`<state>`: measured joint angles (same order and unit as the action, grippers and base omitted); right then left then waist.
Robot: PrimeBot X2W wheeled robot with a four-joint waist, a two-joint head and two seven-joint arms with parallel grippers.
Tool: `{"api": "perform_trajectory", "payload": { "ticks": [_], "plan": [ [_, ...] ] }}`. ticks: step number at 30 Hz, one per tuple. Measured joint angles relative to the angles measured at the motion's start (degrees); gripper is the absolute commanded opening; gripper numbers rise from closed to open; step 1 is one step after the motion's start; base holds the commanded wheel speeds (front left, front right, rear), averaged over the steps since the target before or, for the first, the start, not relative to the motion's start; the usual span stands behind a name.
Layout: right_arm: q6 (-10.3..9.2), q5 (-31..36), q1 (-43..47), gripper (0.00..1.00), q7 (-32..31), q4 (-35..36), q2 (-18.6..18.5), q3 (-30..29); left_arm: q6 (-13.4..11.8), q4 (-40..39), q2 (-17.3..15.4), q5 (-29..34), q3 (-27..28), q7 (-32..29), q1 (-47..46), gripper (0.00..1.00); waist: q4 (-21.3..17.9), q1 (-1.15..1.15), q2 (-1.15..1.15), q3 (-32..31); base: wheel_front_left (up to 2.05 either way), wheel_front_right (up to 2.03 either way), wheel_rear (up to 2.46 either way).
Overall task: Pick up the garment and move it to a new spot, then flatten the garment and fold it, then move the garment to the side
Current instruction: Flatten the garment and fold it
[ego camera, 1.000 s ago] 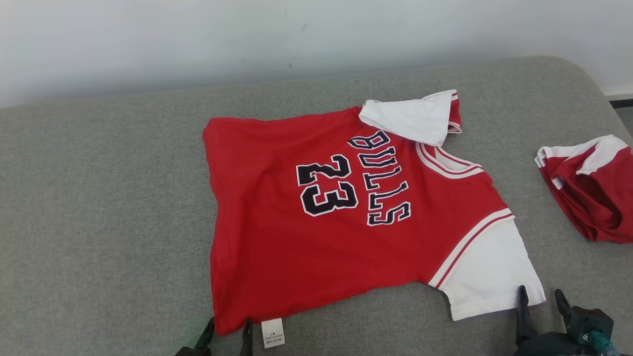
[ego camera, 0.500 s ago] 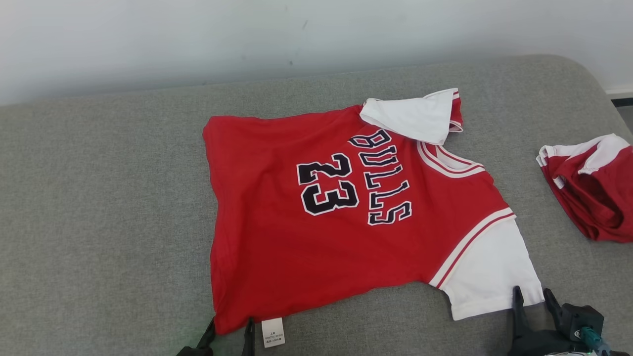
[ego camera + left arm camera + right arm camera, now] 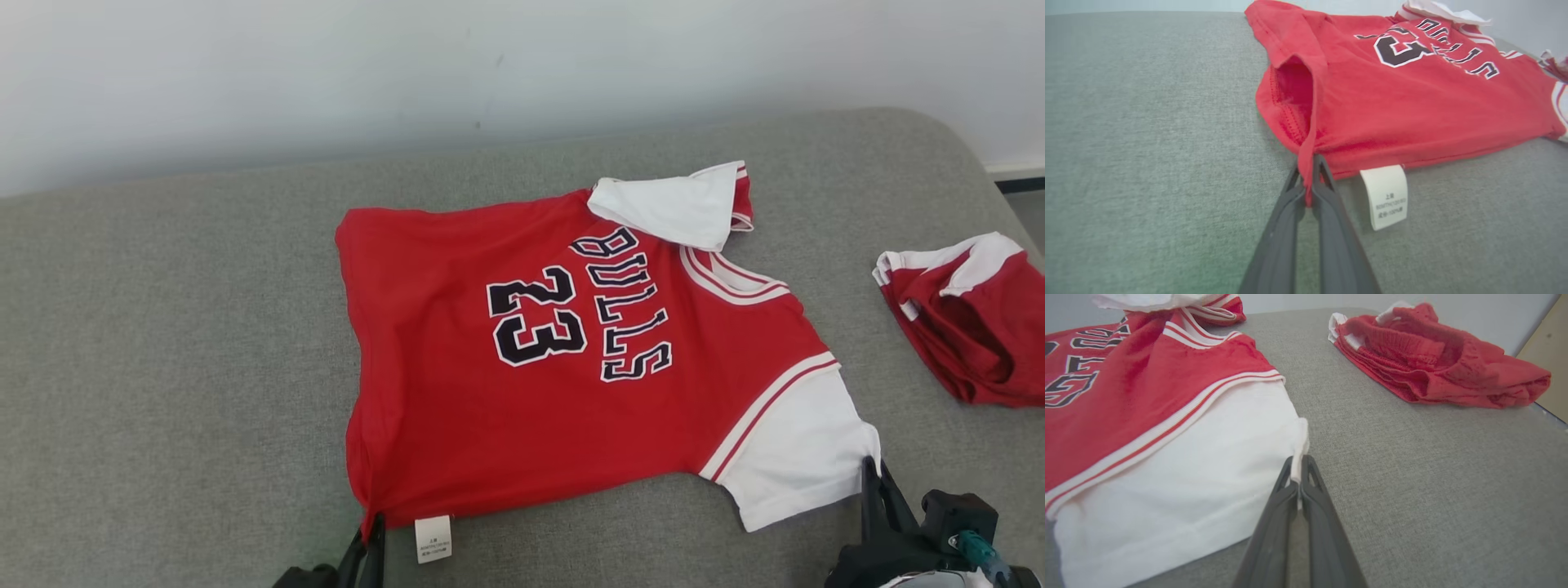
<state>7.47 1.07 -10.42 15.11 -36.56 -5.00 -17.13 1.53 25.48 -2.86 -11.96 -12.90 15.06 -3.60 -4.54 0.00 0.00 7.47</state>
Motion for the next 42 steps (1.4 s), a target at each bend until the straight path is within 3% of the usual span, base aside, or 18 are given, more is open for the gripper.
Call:
{"api": "perform_trajectory", "payload": {
  "ticks": [13,22,26,34,42],
  "plan": [
    [0.0,-6.9,-3.1,0.0,0.0,12.7,-0.7,6.7,3.6,-9.4,-1.2,5.8,7.1,0.0,-1.6,0.0,-0.4,0.0,0.0,-6.6,0.0,0.0,0.0],
    [0.0,-10.9,-18.4,0.0,0.0,18.6,-5.8,13.0,5.5,-12.4,-11.5,9.0,9.0,0.0,-17.4,0.0,-0.5,0.0,0.0,-9.1,0.0,0.0,0.0],
    [0.0,-11.5,-25.0,0.0,0.0,18.6,-7.5,14.8,5.7,-10.9,-16.0,9.3,8.3,0.0,-24.4,0.0,-0.5,0.0,0.0,-9.7,0.0,0.0,0.0],
    [0.0,-10.8,-34.8,0.0,0.0,15.3,-10.1,19.2,6.0,-4.8,-21.3,8.9,4.2,0.0,-35.3,0.0,-0.1,0.0,0.0,-9.7,0.0,0.0,0.0],
    [0.0,-9.4,-44.1,0.0,0.0,9.4,-12.6,22.6,6.0,0.7,-24.2,8.0,-2.2,-1.9,-46.2,0.0,0.7,0.01,0.0,-7.1,0.0,0.0,0.0]
  ]
}}
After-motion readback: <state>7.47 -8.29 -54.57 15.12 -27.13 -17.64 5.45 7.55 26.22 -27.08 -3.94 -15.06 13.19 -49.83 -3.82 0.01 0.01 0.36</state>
